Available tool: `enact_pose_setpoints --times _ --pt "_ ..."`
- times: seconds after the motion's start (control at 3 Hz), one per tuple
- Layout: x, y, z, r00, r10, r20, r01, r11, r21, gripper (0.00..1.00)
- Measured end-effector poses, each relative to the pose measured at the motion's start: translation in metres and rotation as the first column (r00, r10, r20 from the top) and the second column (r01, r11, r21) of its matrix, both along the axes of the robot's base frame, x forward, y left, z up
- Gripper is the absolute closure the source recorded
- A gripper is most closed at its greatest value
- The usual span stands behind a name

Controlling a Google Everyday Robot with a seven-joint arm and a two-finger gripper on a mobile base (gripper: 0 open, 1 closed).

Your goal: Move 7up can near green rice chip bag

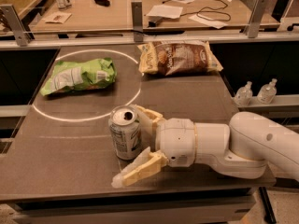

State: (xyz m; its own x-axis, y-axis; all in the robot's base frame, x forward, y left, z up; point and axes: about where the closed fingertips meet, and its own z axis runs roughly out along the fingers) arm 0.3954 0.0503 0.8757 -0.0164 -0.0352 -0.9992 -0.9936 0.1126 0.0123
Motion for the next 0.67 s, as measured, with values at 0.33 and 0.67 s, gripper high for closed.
enact_pose_setpoints --times 0.33,0.67 --pt "0.0019 0.0124 -0.0076 0.9996 0.027 0.011 -0.027 1.000 0.000 0.18" --pt "0.0088 0.0134 -0.0130 0.9986 0.045 0.029 -0.045 0.999 -0.007 0.41"
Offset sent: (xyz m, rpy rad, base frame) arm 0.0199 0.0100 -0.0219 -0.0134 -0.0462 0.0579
